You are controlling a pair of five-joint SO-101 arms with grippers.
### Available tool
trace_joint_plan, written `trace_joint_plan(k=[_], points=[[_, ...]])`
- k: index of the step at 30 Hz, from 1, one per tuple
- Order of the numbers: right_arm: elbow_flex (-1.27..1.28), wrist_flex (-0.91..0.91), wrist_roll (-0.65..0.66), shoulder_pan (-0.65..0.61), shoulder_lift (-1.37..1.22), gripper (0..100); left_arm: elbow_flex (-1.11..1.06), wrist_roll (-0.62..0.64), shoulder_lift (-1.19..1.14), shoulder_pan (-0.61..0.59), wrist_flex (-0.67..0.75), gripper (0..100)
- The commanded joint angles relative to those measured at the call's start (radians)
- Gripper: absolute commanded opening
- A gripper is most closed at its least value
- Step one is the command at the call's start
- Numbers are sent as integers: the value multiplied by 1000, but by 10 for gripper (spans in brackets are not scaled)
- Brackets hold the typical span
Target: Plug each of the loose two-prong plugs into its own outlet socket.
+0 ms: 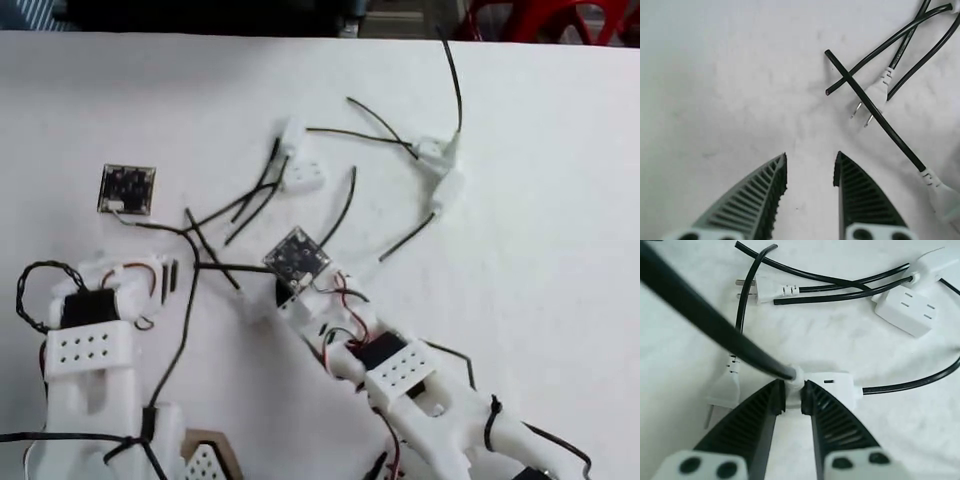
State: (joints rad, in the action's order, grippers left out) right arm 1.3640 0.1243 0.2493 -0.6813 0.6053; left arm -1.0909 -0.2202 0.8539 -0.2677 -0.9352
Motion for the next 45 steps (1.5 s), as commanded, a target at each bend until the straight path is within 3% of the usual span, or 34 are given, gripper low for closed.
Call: trace_joint_plan(k=[1,5,20,33,41,45], points=[[2,18,-2,18,-1,17,5,-2,27,-10,23,165],[-23,21,-2,67,-1,17,5,-2,27,-10,23,165],[-63,-94,-2,24,-197,17,5,-2,27,-10,23,165],[-143,206,0,21,-124,17,5,-2,27,-10,23,165],[-374,314,-2,-15,-398,17,5,-2,27,-10,23,165],[-416,343,-2,21,-395,17,5,-2,27,-10,23,165]])
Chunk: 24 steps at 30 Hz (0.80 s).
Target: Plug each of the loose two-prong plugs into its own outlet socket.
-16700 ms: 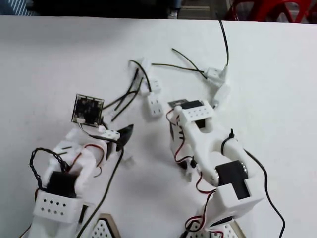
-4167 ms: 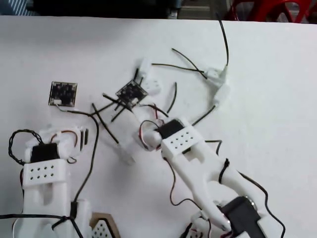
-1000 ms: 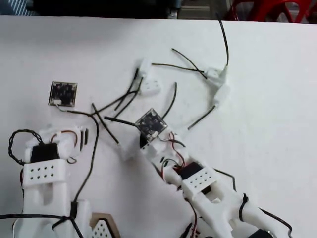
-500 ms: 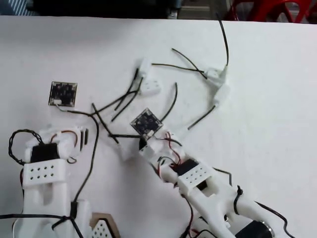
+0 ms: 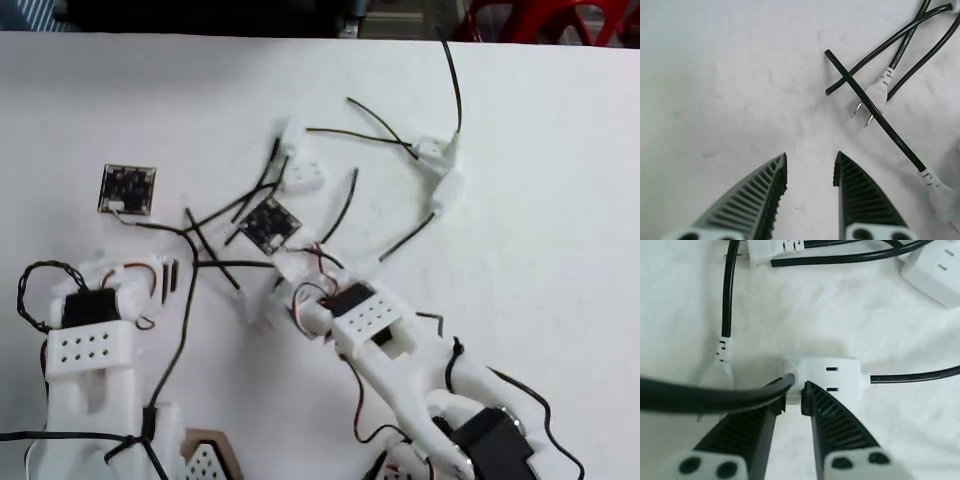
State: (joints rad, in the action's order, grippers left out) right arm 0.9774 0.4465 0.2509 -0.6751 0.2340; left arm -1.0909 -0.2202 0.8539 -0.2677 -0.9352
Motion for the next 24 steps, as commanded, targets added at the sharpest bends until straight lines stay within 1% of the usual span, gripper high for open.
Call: trace_joint_plan(k=[1,7,11,15,19,24], points=[[-32,19,-3,33,-12,17,5,-2,27,-10,23,165],[-78,21,-8,125,136,17,5,-2,27,-10,23,165],[-115,28,-5,136,243,17,5,-2,27,-10,23,165],[-149,38,-3,143,297,17,3,-2,27,-10,23,165],[-244,87,-3,220,275,17,3,-2,27,-10,23,165],[-348,84,-5,355,214,17,3,-2,27,-10,23,165]])
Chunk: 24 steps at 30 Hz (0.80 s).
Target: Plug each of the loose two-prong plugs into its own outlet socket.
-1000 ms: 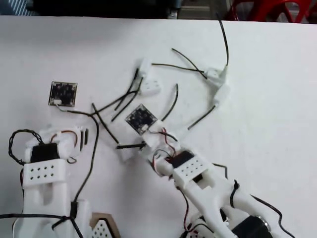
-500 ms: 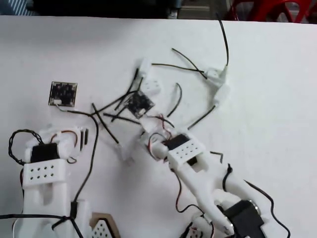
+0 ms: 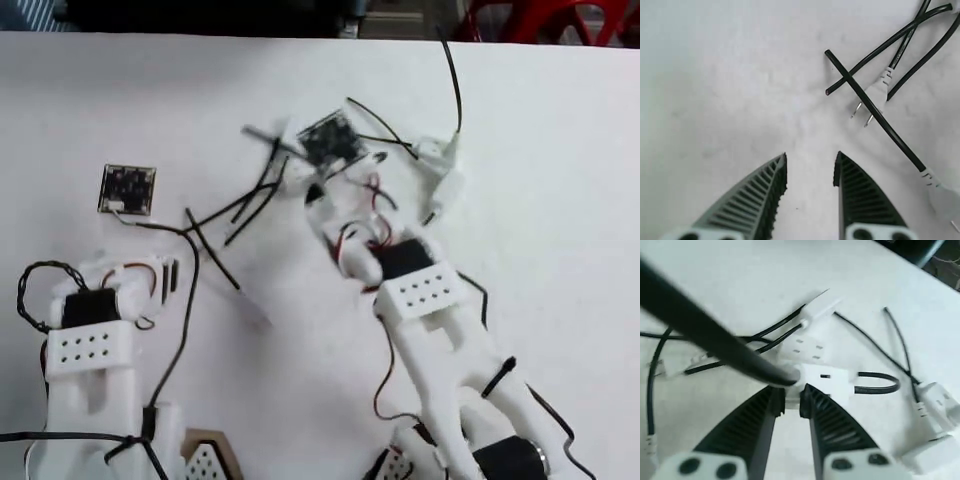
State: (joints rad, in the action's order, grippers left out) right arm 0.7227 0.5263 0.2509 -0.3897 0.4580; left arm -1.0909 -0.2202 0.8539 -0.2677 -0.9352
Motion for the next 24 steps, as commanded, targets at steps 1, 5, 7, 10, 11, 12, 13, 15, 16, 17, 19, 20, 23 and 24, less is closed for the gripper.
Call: trace_joint_plan(k=[1,5,7,10,11,12,13,15,16,17,19,20,23,24], points=[[-112,5,-5,94,-31,17,3,-2,27,-10,23,165],[-176,5,-5,179,-168,17,2,-2,27,-10,23,165],[-213,5,-6,214,-255,17,2,-2,27,-10,23,165],[-284,5,-9,257,-383,17,-6,-2,27,-10,25,165],[-308,5,-9,269,-421,19,-12,-2,28,-10,34,165],[-333,5,-9,280,-458,20,-18,-2,27,-10,49,165],[-356,7,-9,291,-489,21,-26,-2,27,-10,64,165],[-388,8,-9,297,-538,22,-37,-2,27,-10,83,165],[-400,21,-9,297,-555,22,-38,-2,27,-10,86,165],[-413,39,-11,297,-565,23,-38,-2,27,-10,86,165],[-434,84,-11,294,-576,55,-38,-2,27,-10,86,165],[-442,108,-12,291,-576,81,-38,-2,27,-10,86,165],[-474,214,-12,288,-547,142,-38,-2,27,-10,86,165],[-483,249,-12,286,-529,149,-38,-2,27,-10,86,165]])
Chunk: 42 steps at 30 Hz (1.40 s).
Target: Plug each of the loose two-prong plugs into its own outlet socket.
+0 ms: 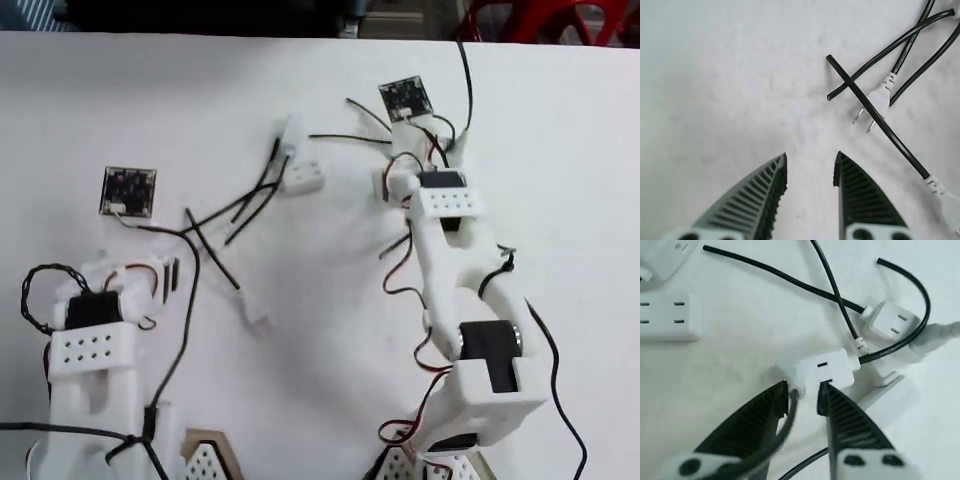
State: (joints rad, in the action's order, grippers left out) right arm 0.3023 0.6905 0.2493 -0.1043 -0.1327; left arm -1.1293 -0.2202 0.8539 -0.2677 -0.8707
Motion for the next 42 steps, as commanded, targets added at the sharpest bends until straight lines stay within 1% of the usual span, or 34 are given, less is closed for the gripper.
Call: trace_joint_plan(k=[1,7,11,15,22,25,28,31,34,38,42], points=[[-71,113,-11,-2,84,149,0,-2,27,-10,21,165],[-72,208,-11,-54,245,149,0,-2,27,-10,21,165],[-72,269,-11,-137,314,149,0,-2,27,-10,21,165],[-72,278,-25,-232,338,149,0,-2,27,-10,21,165],[-71,288,-255,-410,285,150,0,2,28,-13,21,165],[-71,364,-304,-490,262,149,5,6,31,-61,21,165],[-71,446,-315,-582,246,149,6,8,33,-87,28,165],[-71,495,-315,-662,211,149,3,8,33,-87,41,165],[-71,507,-315,-722,151,149,5,8,33,-88,41,165],[-71,506,-313,-794,70,149,6,9,33,-127,43,165],[-72,499,-308,-849,13,149,8,57,33,-148,48,165]])
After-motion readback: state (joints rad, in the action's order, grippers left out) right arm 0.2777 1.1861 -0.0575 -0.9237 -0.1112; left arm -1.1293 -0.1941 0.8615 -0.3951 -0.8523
